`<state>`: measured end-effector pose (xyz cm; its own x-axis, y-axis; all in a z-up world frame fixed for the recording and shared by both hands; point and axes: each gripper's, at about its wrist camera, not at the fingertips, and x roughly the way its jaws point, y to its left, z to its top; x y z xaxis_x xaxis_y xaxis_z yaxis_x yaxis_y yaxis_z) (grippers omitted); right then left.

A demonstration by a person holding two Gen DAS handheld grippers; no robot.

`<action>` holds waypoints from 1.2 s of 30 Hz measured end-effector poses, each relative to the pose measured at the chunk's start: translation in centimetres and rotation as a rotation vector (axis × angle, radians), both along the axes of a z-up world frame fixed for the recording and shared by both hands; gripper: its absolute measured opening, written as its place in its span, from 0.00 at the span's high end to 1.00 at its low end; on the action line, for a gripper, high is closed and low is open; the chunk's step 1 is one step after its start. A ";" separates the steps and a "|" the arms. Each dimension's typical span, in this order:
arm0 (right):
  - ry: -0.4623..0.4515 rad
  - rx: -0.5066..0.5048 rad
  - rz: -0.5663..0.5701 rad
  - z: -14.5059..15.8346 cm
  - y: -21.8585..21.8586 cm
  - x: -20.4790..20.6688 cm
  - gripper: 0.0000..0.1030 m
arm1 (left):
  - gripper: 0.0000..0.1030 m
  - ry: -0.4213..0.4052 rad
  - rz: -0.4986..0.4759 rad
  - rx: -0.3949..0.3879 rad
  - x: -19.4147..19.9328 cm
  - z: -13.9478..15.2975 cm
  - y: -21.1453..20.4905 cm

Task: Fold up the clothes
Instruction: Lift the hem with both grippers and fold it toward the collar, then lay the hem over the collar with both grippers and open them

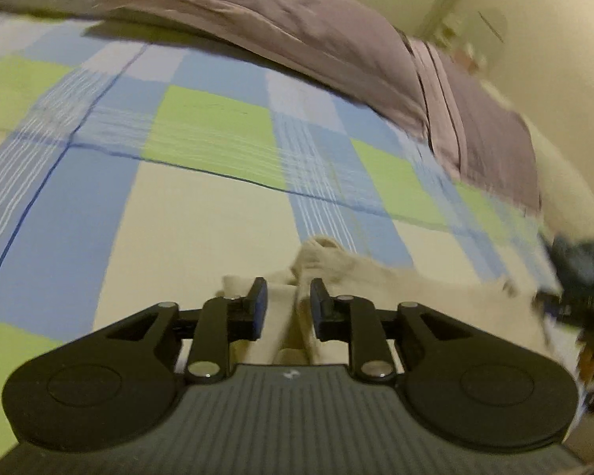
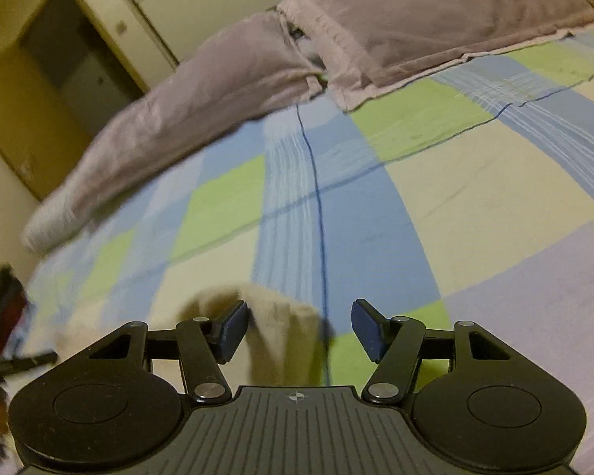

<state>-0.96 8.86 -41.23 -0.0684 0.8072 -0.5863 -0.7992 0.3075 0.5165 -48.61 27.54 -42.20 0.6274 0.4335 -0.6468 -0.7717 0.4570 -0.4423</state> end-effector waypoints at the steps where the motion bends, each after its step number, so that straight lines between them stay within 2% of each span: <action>1: 0.010 0.001 0.005 0.1 -0.4 0.1 0.39 | 0.82 -0.021 -0.006 -0.015 -0.4 -0.1 0.0; 4: 0.024 -0.005 0.023 0.4 -1.6 0.2 0.39 | 0.80 -0.051 -0.047 -0.047 -0.3 0.0 0.0; 8: 0.029 -0.017 0.053 0.6 -1.7 -0.4 0.40 | 0.79 -0.026 -0.075 -0.043 1.4 -0.4 0.6; 9: 0.021 -0.023 0.064 0.4 -1.4 -0.6 0.46 | 0.79 -0.018 -0.077 -0.040 1.8 -0.5 0.8; 10: 0.008 -0.031 0.072 0.3 -1.2 -0.9 0.57 | 0.80 -0.012 -0.079 -0.036 2.2 -0.7 0.9; 12: -0.008 -0.045 0.083 0.1 -0.7 -1.2 0.66 | 0.84 -0.008 -0.087 -0.025 2.6 -0.8 0.9; 13: -0.010 -0.044 0.088 0.0 -0.6 -1.3 0.78 | 0.98 -0.011 -0.097 -0.020 2.6 -0.8 0.8; 16: -0.045 -0.032 0.109 0.3 -0.6 -1.6 0.89 | 0.99 -0.056 -0.103 0.005 2.1 -0.3 0.4; 21: -0.168 -0.031 0.161 1.6 -0.6 -3.0 0.90 | 0.99 -0.088 -0.100 0.057 1.3 0.7 -0.2; 24: -0.252 -0.075 0.195 2.1 -0.1 -4.2 0.89 | 0.99 -0.073 -0.109 0.055 1.6 0.5 -0.4; 27: -0.260 -0.103 0.178 2.0 0.0 -4.4 0.89 | 0.99 -0.066 -0.105 0.035 1.7 -0.1 -0.2; 30: -0.240 -0.090 0.156 1.7 -0.4 -4.3 0.89 | 0.99 -0.072 -0.095 0.020 1.6 -0.7 -0.1; 36: -0.255 -0.083 0.130 1.8 -0.3 -4.4 0.89 | 0.98 -0.075 -0.095 0.017 1.6 -1.0 -0.1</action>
